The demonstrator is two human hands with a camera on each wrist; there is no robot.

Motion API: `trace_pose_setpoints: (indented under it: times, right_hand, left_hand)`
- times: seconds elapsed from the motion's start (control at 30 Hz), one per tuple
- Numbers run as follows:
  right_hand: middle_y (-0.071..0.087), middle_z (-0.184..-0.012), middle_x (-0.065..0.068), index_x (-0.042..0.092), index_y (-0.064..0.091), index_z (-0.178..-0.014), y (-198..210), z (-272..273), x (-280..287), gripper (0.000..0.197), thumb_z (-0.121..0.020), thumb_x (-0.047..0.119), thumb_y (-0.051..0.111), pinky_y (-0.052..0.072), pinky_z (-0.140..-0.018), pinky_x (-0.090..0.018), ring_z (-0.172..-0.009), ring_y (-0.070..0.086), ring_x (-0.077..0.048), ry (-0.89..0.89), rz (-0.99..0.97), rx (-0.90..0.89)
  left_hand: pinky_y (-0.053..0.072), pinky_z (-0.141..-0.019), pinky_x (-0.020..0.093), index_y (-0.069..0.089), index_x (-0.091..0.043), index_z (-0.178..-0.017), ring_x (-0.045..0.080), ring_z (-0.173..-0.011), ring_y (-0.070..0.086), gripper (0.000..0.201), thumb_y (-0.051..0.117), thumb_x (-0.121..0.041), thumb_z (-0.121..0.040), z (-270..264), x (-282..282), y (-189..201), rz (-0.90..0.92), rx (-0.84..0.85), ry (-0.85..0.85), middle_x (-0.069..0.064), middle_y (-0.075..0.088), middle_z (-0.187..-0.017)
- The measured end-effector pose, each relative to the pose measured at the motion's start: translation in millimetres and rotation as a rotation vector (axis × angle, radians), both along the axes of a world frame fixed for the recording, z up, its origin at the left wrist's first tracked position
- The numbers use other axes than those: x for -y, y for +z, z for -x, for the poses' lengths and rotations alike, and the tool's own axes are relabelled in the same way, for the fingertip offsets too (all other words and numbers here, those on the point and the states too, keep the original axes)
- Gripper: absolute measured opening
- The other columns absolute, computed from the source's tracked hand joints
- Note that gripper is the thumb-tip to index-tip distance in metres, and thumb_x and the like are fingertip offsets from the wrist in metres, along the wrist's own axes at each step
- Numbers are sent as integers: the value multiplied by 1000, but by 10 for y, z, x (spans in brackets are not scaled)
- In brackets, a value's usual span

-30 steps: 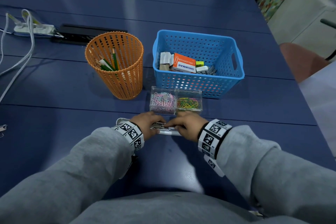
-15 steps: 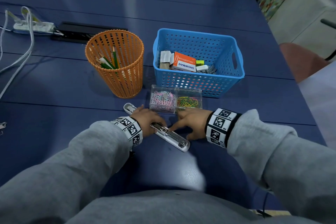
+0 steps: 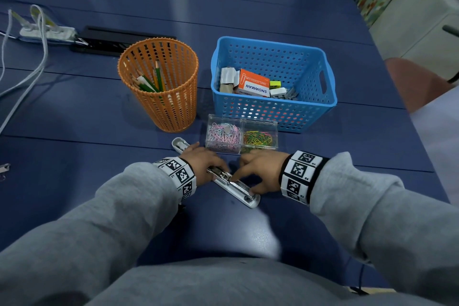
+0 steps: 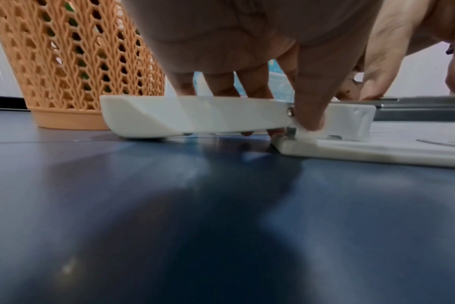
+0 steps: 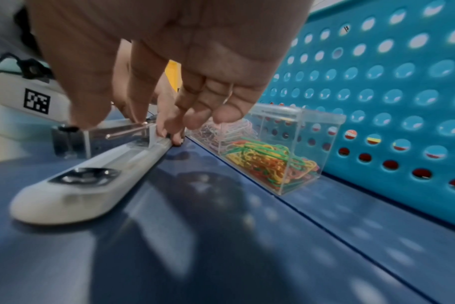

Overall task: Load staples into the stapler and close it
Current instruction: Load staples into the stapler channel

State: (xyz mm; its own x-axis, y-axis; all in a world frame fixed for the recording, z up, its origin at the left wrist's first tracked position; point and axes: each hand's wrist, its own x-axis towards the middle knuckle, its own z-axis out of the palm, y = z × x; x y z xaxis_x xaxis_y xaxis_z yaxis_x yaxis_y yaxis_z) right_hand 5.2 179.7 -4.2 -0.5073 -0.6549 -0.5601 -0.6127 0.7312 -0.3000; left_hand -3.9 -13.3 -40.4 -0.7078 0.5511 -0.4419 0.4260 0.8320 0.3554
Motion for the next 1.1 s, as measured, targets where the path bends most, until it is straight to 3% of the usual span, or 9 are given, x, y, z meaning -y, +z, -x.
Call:
trace_pose_setpoints:
  times: [0.37,0.67,0.87,1.1]
  right_hand:
    - [52,-118,-11,34,45,-129,1,36,-3,58,-76,34,68,40,-97,-39,-111,45,-28,65,-25,6]
    - [54,-115,-10,31,47,-128,71,43,26,56,-76,42,65,40,-92,-38,-109,48,-28,173,-32,-92]
    - [52,-120,-8,26,45,-129,128,61,106,58,-77,43,63,38,-95,-42,-112,45,-29,340,-102,-160]
    - [49,-123,-3,17,54,-117,179,70,272,49,-75,42,63,37,-96,-41,-116,41,-24,554,-192,-255]
  left_hand:
    - [9,-117,47,55,-40,-116,19,-124,45,37,59,-25,-83,-3,15,-21,-9,-18,-15,-7,61,-120]
    - [8,-118,46,55,-39,-117,18,-125,43,36,59,-26,-83,-7,3,-4,6,-25,-14,-8,60,-123]
    - [8,-118,46,53,-36,-119,19,-127,42,36,57,-27,-85,4,-5,0,47,-22,-34,-7,58,-127]
    - [13,-117,44,55,-23,-115,23,-127,42,32,56,-30,-84,28,-46,-19,143,-36,-67,-1,55,-129]
